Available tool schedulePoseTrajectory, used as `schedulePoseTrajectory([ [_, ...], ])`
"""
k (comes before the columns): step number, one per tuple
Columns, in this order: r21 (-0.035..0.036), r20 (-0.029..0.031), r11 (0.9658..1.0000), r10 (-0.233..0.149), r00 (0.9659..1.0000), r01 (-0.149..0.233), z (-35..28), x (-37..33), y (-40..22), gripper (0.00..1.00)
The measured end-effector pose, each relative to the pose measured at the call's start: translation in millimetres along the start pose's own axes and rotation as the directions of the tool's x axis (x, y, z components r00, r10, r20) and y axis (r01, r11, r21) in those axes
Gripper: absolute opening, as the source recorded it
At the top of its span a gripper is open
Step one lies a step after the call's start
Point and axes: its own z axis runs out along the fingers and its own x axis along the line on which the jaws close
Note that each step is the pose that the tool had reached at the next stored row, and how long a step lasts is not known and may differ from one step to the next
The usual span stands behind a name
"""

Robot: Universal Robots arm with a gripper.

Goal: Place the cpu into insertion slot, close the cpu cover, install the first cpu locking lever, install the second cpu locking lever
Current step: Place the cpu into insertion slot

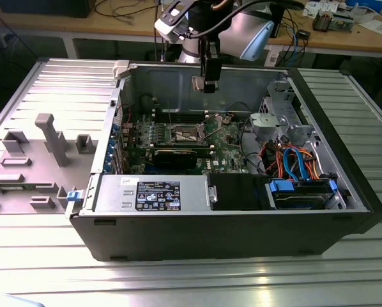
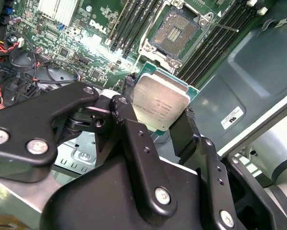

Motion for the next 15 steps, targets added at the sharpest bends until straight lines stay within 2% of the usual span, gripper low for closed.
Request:
schedulePoseTrajectory([
  [5,0.0000,0.0001,1.0000,0.000,1.0000,0.000,0.0,0.0,-0.1,0.54],
  [10,0.0000,0.0001,1.0000,0.000,1.0000,0.000,0.7,0.2,-3.7,0.54],
  [15,0.0000,0.0012,1.0000,0.000,1.0000,0.000,1.4,0.2,-4.3,0.54],
])
